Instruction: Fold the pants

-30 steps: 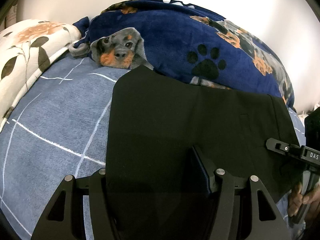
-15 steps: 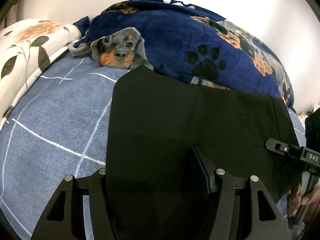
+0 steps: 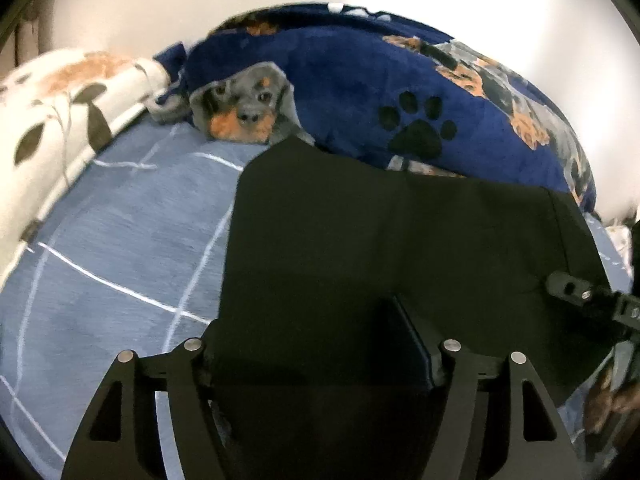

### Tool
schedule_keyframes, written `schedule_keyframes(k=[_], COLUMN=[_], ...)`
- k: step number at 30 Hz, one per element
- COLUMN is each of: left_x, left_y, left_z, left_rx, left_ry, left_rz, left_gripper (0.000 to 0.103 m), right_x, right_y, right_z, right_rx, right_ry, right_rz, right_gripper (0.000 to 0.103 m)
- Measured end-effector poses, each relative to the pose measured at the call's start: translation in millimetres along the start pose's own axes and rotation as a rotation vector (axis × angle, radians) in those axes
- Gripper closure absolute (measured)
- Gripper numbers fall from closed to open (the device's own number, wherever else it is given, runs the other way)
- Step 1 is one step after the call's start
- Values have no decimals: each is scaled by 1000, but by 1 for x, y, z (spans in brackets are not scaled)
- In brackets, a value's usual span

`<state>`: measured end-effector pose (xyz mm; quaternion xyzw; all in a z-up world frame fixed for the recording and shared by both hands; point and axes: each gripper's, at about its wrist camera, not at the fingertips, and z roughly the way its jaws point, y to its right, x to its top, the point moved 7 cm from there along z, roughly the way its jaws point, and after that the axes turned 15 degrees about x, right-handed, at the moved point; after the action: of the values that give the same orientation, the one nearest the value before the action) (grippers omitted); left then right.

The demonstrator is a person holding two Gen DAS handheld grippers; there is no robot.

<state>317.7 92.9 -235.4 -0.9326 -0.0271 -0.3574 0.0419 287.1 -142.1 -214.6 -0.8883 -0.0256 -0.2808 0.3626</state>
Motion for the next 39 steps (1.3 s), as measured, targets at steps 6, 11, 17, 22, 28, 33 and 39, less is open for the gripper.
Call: schedule_keyframes(k=[6,11,17,22,28,33,39], left_x=[2,14,26,32,36,34,29], left_y=[-6,-2,5,8,5,3,1], left_z=[-34,-93,-183,-243,-289,-313,-325], left_rx=[128,152,174,129,104,92,83], left_ry=[84,194,371,440,463,493,487], left_rz=[52,79,84,40,-8,-19,-26], left_gripper=[28,10,0,0,0,0,0], right_x=[4,-4,-12,-16,-24,-32,-41], right_y=[-37,-85,-123,-146,-164,-174,-180], right_z=[-44,-80,-123,-160,-189,-202,-206], right_rx=[-116,-108,-74,-67,-65,-60,-52], right_ry=[118,169,252,300,332,342,334], right_rz=[-119,-234,-249,-274,-310,-326,-337], right_gripper=[30,20,14,13,10,9,8])
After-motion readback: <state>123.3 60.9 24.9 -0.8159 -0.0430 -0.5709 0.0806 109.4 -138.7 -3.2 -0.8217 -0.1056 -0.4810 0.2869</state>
